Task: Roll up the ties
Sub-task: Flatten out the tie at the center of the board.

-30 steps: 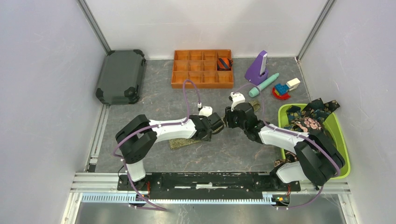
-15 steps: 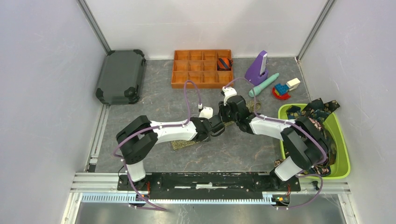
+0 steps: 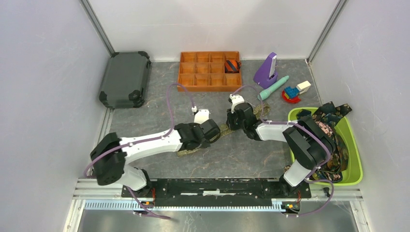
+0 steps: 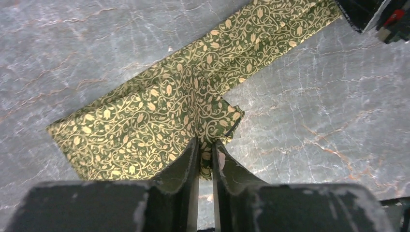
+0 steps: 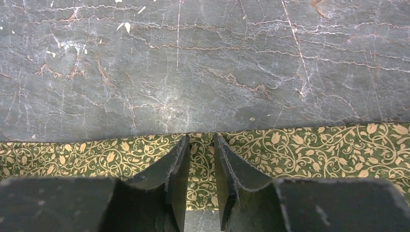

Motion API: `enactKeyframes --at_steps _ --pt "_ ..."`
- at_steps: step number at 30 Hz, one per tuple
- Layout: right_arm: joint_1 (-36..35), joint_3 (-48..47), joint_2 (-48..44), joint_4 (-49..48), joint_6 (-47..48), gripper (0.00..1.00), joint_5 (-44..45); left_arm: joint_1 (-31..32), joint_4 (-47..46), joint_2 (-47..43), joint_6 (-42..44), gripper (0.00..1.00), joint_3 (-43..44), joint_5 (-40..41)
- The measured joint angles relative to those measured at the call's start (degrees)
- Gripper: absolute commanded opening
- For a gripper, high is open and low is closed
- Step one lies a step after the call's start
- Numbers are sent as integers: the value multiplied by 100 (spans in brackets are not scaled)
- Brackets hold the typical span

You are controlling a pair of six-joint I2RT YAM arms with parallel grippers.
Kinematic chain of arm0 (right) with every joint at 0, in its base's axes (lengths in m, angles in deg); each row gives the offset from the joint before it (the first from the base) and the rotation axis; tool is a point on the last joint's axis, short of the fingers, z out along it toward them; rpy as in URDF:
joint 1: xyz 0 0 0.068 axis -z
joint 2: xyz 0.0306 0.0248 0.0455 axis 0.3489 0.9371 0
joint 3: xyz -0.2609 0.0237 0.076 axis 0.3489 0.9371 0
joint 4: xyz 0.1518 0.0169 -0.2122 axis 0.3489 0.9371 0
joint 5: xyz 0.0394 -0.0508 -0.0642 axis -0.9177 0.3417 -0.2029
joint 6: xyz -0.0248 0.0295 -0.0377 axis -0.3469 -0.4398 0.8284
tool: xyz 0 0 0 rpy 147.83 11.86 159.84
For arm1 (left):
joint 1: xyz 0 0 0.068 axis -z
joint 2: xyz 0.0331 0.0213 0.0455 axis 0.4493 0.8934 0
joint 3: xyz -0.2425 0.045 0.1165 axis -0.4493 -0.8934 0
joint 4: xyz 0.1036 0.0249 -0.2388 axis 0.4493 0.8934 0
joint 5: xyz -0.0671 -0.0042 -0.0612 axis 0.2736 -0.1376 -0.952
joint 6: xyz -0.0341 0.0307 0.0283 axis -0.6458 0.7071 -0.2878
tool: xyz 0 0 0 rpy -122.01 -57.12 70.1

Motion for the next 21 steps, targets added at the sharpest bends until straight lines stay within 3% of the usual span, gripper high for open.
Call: enactKeyframes --at_steps 4,10,16,21 --pt "-4 164 -61 -188 -48 28 0 4 284 -599 -118 5 -136 203" --pt "-129 715 -555 -251 -286 26 76 -240 717 -1499 -210 2 -444 723" --pt "-796 1244 -1117 -190 -734 26 446 -1311 632 -2544 -127 2 -1023 778" --pt "-1585 1611 -1499 -173 -1427 26 911 -2592 -20 -2940 330 2 -1499 258"
